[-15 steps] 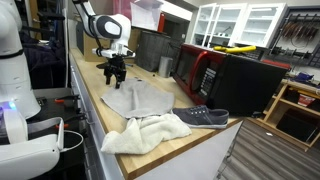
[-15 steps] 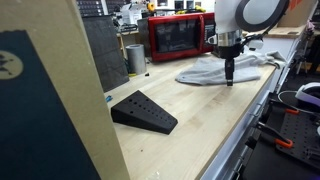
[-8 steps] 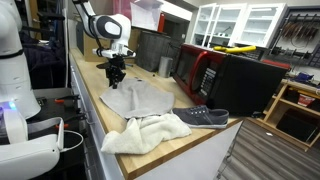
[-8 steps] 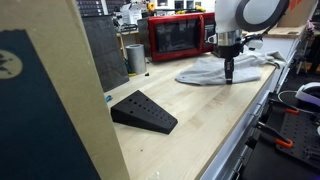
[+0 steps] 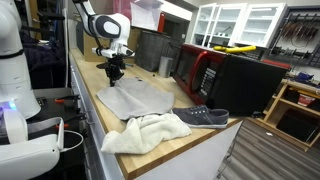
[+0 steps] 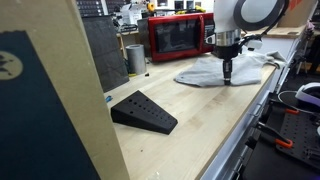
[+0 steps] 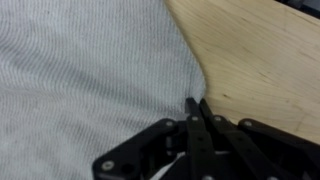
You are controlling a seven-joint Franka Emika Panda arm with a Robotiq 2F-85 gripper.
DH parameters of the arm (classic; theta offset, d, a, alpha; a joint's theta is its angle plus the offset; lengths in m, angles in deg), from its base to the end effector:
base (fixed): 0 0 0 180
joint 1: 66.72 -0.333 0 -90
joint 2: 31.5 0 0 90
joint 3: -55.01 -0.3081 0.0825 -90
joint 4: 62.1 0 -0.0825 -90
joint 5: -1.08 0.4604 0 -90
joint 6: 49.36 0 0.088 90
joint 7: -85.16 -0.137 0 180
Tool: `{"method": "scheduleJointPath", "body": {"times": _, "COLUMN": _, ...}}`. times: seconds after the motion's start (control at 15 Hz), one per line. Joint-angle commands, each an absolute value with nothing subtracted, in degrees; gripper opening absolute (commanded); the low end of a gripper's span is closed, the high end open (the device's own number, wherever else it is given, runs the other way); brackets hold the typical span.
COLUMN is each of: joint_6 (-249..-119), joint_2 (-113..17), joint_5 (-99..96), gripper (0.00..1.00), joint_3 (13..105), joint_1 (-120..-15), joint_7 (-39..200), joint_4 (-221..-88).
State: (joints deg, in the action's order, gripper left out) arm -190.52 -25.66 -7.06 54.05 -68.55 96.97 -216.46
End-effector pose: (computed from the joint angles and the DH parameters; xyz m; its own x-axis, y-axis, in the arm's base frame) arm 0.4310 0.0182 0.1513 0.9233 0.3556 -0.1451 0.3654 -0.9297 0.0469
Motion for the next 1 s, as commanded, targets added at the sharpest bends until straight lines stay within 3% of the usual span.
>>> {"method": "scheduleJointPath", "body": {"times": 0.0, "joint_6": -189.48, "joint_2": -26.06, "joint_5": 5.26, "gripper": 0.01, "joint_3": 52.41, "joint_1": -72.79, "joint_7": 102.75, "joint_4": -215.45}}
{"method": "scheduleJointPath", "body": {"times": 0.47, "joint_6": -187.82, "joint_2": -30.27, "joint_5": 25.53, "gripper": 0.03, "joint_3": 45.42, "joint_1": -81.00, "joint_7": 106.33, "joint_4": -209.12}}
{"method": "scheduleJointPath", "body": {"times": 0.53, "joint_6": -187.46, "joint_2": -30.22, "joint_5": 26.27, "gripper": 0.29, "joint_3": 44.76, "joint_1": -81.22, "joint_7": 106.44, "joint_4": -208.52}}
{"method": "scheduleJointPath", "body": {"times": 0.67, "joint_6": -186.46, "joint_2": -28.22, "joint_5": 25.85, "gripper": 0.34, "joint_3": 44.35, "joint_1": -80.74, "joint_7": 106.51, "joint_4": -208.35}}
{"method": "scheduleJointPath", "body": {"times": 0.93, "joint_6": -185.83, "joint_2": -21.75, "joint_5": 21.11, "gripper": 0.65, "joint_3": 46.66, "joint_1": -78.13, "joint_7": 105.15, "joint_4": -210.34}}
